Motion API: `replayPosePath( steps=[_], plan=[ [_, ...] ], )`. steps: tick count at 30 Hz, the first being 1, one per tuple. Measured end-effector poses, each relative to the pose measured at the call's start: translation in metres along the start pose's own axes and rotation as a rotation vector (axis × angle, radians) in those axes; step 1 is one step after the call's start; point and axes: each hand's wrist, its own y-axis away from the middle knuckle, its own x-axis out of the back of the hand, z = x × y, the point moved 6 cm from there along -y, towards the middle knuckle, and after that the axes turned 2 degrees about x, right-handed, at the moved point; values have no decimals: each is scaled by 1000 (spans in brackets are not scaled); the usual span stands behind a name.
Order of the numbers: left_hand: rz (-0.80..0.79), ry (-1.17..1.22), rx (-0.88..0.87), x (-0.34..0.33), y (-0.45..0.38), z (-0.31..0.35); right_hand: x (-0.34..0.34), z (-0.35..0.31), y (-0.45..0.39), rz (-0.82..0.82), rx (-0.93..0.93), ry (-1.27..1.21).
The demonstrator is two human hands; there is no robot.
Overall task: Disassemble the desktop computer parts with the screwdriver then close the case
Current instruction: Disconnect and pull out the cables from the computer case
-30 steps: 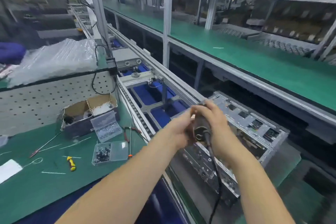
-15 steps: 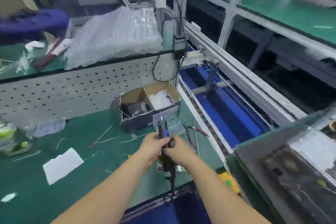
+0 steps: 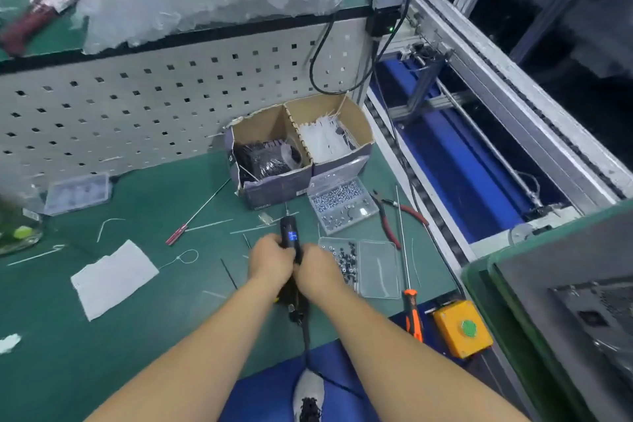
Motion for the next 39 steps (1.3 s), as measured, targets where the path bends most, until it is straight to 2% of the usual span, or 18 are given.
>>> replayPosePath(
  steps=[2,4,8,11,15,21,25,28,31,39],
  plan=[
    [82,46,-72,9,10,21,19,-2,4,-4,1,-29],
    [75,126,-209,10,29,66,61,0,11,24,21,-51],
    [-182,156,-564,-32,106,205,194,41,57,192,5,35],
    [-331,75,-822,-85,192,296,298,111,137,395,-42,27],
    [-509,-32,-1072,-162,321,352,376,217,267,594,-156,-57],
    [-638,-94,-1288,-264,484,370,400,349,412,782,-309,-132],
    [-696,-170,-1307,-327,558,361,398,409,465,836,-373,56],
    [-686,-242,-1346,-366,598,358,392,442,483,861,-361,149],
    [-670,-272,-1362,-390,622,356,388,471,503,890,-351,41],
    [-779,-399,-1492,-451,692,357,395,547,580,912,-563,-121]
  ],
)
